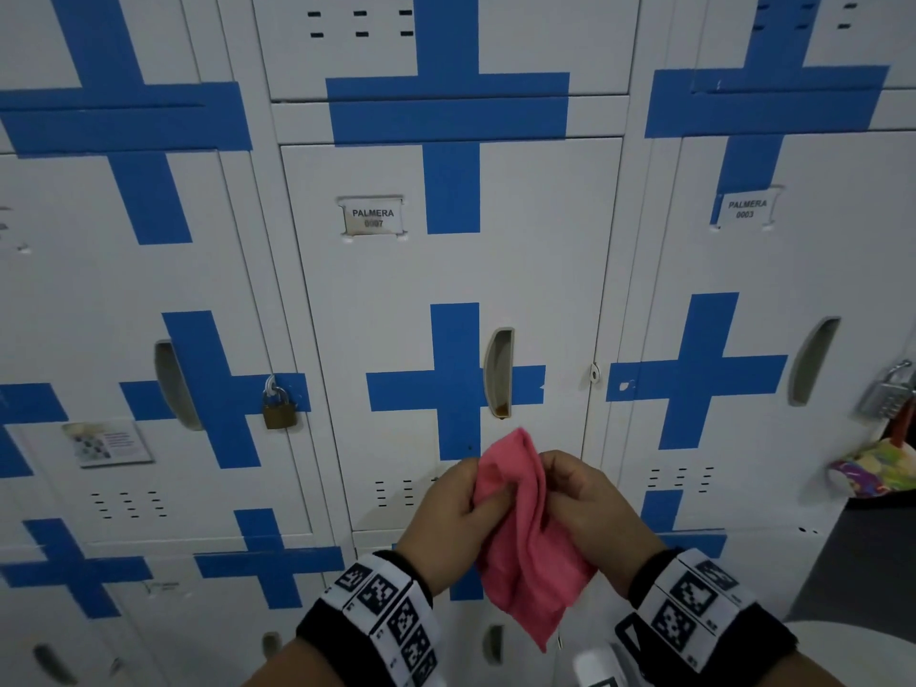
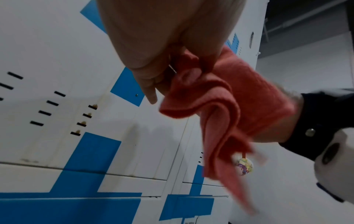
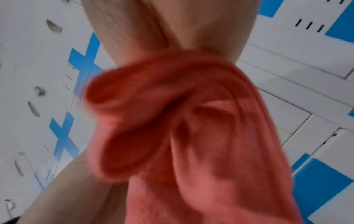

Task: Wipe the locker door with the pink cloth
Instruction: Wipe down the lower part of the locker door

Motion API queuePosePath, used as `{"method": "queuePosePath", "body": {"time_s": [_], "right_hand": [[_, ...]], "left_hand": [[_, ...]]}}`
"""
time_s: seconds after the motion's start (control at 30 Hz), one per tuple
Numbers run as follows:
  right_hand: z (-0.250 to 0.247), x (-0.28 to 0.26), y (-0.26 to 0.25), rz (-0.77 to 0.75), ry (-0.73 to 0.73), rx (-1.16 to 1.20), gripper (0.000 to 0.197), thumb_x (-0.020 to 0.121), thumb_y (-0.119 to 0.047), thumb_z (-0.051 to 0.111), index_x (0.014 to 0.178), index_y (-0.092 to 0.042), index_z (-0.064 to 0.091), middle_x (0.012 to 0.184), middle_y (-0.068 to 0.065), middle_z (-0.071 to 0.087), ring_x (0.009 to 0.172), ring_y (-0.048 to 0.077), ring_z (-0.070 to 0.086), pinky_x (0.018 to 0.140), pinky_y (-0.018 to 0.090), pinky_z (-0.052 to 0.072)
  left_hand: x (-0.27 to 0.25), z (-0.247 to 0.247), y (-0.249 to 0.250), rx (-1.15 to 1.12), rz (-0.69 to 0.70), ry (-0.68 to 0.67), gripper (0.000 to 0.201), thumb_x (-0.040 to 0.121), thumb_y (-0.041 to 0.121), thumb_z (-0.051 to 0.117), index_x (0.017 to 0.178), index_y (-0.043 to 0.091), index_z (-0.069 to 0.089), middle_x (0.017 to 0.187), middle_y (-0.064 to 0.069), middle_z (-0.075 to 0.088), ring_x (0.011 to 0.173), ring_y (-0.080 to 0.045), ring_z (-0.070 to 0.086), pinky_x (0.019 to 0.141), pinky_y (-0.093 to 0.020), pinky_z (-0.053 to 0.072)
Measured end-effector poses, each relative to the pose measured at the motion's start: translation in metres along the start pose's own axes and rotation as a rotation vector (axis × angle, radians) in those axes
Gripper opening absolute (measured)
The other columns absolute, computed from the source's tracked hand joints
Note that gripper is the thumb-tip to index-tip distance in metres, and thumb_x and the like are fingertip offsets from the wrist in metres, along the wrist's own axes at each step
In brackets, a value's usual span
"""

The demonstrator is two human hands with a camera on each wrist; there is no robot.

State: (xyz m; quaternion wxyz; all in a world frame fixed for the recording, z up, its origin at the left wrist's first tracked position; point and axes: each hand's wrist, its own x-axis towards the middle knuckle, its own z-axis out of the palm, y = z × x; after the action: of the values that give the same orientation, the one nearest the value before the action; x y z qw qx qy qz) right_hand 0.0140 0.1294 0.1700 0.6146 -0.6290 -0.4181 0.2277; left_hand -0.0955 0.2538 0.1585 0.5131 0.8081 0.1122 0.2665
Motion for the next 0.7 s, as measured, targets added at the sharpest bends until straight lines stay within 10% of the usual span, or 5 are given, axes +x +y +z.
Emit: {"method": "queuePosePath", "body": {"time_s": [0.2,0.33,0.47,0.7], "right_hand": [[0.001,0.010,0.000,0.281,0.083,0.096,0.040,0.096,-0.044,0.035,0.086,-0.021,0.066,0.085,0.003,0.070,0.084,0.016,0.064,0.071,0.030,0.050],[0.004,0.001,-0.005,0.011,0.000,-0.083,0.030,0.083,-0.042,0.061,0.102,-0.019,0.065,0.095,0.003,0.071,0.087,0.015,0.067,0.076,0.029,0.055],[0.006,0.003,-0.002,-0.059,0.065,-0.144,0.016,0.090,-0.023,0.055,0.103,-0.025,0.066,0.095,-0.001,0.071,0.088,0.013,0.065,0.077,0.024,0.054],[0.002,0.005,-0.002,-0.068,0.149,-0.273,0.013,0.092,-0.022,0.052,0.090,-0.014,0.061,0.085,0.010,0.065,0.082,0.026,0.061,0.073,0.037,0.051]], "left_hand": [[0.009,-0.007,0.001,0.122,0.009,0.033,0.014,0.091,0.025,0.057,0.088,0.018,0.044,0.079,0.003,0.053,0.061,0.000,0.046,0.058,-0.017,0.043],[0.011,-0.015,0.006,0.152,0.014,0.017,0.026,0.083,0.041,0.063,0.089,0.023,0.047,0.079,0.005,0.059,0.065,-0.002,0.053,0.063,-0.028,0.048],[0.007,-0.022,0.007,0.217,0.012,-0.019,0.035,0.075,0.059,0.054,0.097,0.031,0.049,0.084,0.006,0.063,0.074,-0.007,0.059,0.073,-0.036,0.051],[0.000,-0.038,0.008,0.498,0.314,-0.022,0.035,0.085,0.008,0.043,0.102,0.038,0.048,0.101,0.014,0.052,0.090,0.001,0.052,0.079,-0.016,0.042]]}}
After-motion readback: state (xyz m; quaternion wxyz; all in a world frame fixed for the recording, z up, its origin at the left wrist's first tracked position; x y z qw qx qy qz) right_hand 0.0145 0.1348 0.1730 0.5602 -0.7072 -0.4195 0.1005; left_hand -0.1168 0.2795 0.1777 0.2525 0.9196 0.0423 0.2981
